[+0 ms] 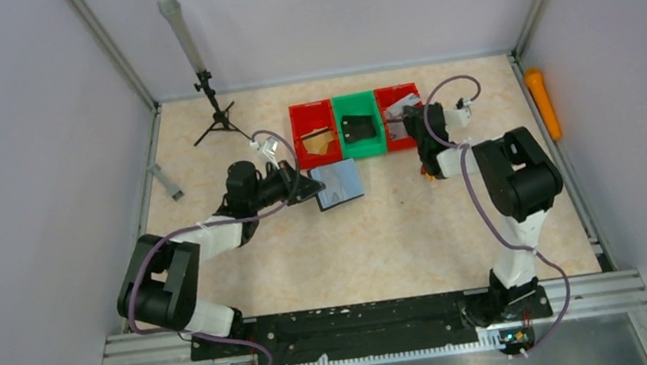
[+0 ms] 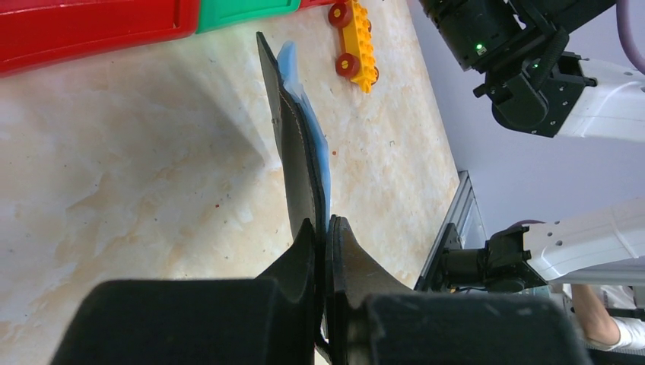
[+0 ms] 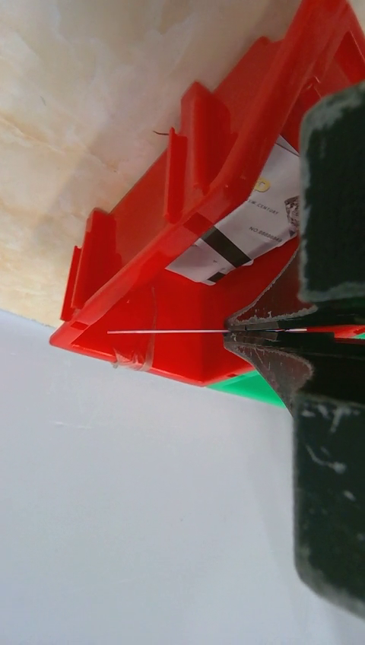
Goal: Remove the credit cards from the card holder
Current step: Place the credit card in the storage box, then remove the credit card from the card holder.
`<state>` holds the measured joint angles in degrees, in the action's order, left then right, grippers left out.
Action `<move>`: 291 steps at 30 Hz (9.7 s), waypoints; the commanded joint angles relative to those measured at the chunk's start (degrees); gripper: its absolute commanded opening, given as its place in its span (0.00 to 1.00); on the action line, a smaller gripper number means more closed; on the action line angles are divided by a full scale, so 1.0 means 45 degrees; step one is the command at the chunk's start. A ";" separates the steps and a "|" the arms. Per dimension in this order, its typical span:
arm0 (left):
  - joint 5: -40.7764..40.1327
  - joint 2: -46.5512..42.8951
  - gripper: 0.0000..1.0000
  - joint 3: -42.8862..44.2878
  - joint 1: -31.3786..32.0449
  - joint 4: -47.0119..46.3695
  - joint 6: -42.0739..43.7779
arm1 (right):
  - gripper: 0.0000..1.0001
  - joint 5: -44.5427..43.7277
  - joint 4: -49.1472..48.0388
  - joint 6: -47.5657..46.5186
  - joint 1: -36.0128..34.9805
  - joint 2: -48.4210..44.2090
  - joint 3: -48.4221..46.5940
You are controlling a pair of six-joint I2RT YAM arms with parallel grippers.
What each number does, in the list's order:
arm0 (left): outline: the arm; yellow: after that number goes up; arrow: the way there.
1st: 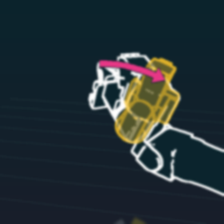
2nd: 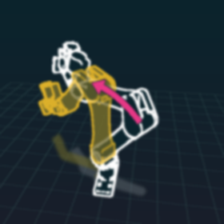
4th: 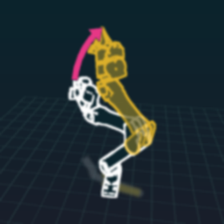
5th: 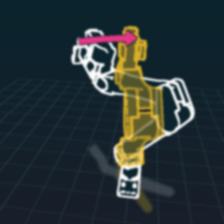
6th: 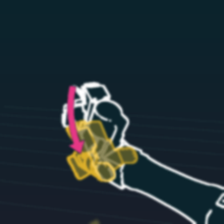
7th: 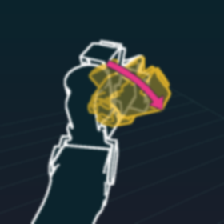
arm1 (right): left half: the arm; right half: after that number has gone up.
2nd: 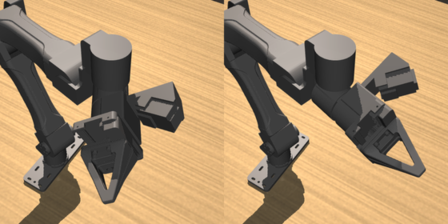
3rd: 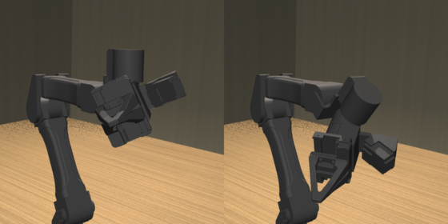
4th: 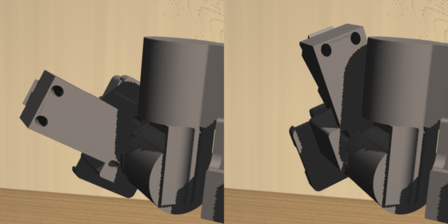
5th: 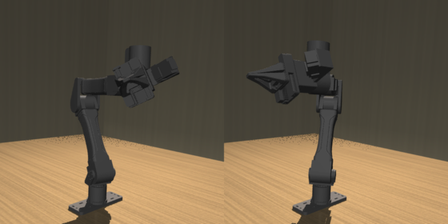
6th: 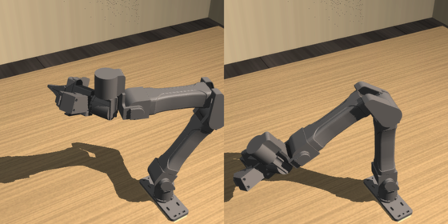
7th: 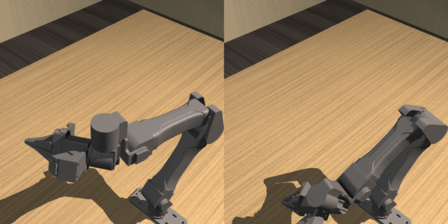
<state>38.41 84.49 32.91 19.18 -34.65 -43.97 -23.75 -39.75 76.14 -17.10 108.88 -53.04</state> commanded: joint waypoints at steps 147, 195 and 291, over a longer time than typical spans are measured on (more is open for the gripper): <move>0.1210 0.0810 0.00 0.1077 0.1693 -0.0899 0.0868 | 0.37 0.4986 0.2163 -1.0946 -0.4051 -0.6569 0.5086; 0.1869 0.1011 0.00 0.0963 0.1184 -0.1908 -0.0479 | 0.92 0.4828 0.2157 -1.0202 -0.3036 -0.7781 0.5750; 0.0249 -0.1224 0.44 0.1027 0.2278 0.1035 0.2174 | 0.00 1.1895 -0.2780 -0.7179 -0.1082 -0.6988 0.6731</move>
<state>34.06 76.36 36.01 28.95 -24.40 -32.21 26.76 -46.11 43.16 -22.31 77.41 -20.64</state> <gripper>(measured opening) 0.448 0.117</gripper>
